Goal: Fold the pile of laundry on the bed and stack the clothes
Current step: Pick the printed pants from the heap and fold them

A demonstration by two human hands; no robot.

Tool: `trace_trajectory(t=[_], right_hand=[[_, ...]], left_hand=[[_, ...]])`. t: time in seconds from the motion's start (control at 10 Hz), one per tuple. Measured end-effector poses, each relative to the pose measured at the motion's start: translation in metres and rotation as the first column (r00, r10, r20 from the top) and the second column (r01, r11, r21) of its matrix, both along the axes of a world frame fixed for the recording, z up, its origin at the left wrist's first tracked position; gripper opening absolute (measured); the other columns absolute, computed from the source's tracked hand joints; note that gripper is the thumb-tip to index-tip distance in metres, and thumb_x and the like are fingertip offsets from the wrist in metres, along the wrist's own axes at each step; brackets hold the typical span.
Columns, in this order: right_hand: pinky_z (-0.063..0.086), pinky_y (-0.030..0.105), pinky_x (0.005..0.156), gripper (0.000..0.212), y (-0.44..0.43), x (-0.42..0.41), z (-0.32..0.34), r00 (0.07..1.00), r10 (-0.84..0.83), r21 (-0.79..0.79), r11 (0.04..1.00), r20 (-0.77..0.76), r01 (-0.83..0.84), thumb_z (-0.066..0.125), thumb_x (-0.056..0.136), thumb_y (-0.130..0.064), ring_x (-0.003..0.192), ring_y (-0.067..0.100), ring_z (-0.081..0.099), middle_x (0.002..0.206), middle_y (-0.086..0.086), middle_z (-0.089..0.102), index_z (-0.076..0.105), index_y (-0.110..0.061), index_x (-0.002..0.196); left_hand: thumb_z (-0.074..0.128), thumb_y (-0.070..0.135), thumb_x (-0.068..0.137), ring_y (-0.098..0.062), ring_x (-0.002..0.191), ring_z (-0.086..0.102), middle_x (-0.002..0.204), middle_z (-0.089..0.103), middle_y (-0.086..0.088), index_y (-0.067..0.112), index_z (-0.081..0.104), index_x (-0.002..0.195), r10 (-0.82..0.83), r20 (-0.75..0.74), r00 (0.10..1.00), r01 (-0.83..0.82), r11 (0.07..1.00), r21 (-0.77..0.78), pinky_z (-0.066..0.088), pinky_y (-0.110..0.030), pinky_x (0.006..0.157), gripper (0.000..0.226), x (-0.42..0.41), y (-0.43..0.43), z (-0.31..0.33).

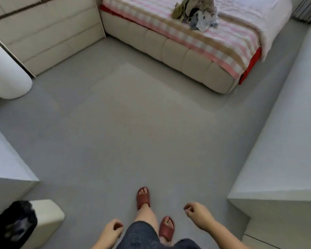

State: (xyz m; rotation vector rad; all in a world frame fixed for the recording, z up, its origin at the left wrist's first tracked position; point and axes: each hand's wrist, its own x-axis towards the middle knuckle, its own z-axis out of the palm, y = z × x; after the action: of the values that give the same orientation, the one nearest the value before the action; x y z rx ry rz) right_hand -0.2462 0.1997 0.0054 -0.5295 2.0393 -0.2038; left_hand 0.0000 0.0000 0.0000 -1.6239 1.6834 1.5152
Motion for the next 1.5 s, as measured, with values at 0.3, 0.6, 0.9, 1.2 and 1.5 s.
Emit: trace_trajectory(t=[0.3, 0.6, 0.9, 1.2, 1.5], right_hand=[[0.043, 0.026, 0.077, 0.025, -0.082, -0.036, -0.011, 0.998, 0.055, 0.031, 0.998, 0.023, -0.056, 0.044, 0.095, -0.026, 0.101, 0.019, 0.057, 0.113, 0.003, 0.062, 0.059, -0.017, 0.114], [0.043, 0.026, 0.082, 0.025, -0.144, -0.103, -0.010, 0.999, -0.037, 0.168, 0.985, -0.009, 0.038, 0.045, 0.093, -0.020, 0.104, 0.021, 0.059, 0.112, 0.006, 0.065, 0.062, -0.014, 0.111], [0.041, 0.021, 0.078, 0.023, -0.178, -0.185, -0.023, 0.991, -0.133, 0.243, 0.961, -0.009, 0.131, 0.047, 0.094, -0.020, 0.093, 0.019, 0.059, 0.107, 0.007, 0.066, 0.062, -0.013, 0.109], [0.038, 0.018, 0.067, 0.019, -0.251, -0.344, -0.027, 0.998, -0.041, 0.304, 0.952, 0.055, 0.023, 0.044, 0.093, -0.018, 0.089, 0.015, 0.058, 0.101, 0.002, 0.066, 0.062, -0.016, 0.100], [0.043, 0.026, 0.076, 0.025, -0.410, -0.475, -0.016, 0.999, 0.038, 0.137, 0.990, 0.006, -0.038, 0.043, 0.095, -0.022, 0.098, 0.022, 0.059, 0.109, 0.006, 0.065, 0.061, -0.013, 0.111]], left_hand=[[0.047, -0.008, 0.087, -0.018, 0.060, 0.044, 0.068, 0.048, -0.010, 0.006, 0.047, 0.071, -0.065, 0.077, 0.995, 0.058, 0.994, 0.093, 0.037, -0.026, 0.058, 0.021, -0.030, -0.082, -0.036], [0.051, 0.001, 0.088, -0.022, 0.078, 0.051, 0.076, 0.053, -0.006, 0.015, 0.046, 0.071, -0.279, 0.018, 0.960, 0.278, 0.960, 0.039, 0.040, -0.029, 0.073, 0.022, -0.137, -0.200, -0.034], [0.054, 0.003, 0.087, -0.022, 0.080, 0.053, 0.082, 0.056, -0.009, 0.020, 0.047, 0.070, -0.299, -0.044, 0.953, 0.300, 0.953, 0.025, 0.042, -0.030, 0.074, 0.025, -0.250, -0.264, -0.033], [0.050, 0.005, 0.090, -0.021, 0.077, 0.052, 0.080, 0.056, -0.005, 0.016, 0.049, 0.077, -0.207, 0.032, 0.978, 0.204, 0.976, 0.070, 0.044, -0.030, 0.077, 0.017, -0.352, -0.332, -0.028], [0.047, -0.001, 0.090, -0.014, 0.060, 0.046, 0.076, 0.054, -0.006, 0.010, 0.049, 0.077, -0.006, 0.104, 0.995, -0.001, 0.997, 0.072, 0.033, -0.016, 0.045, 0.017, -0.423, -0.415, -0.024]])
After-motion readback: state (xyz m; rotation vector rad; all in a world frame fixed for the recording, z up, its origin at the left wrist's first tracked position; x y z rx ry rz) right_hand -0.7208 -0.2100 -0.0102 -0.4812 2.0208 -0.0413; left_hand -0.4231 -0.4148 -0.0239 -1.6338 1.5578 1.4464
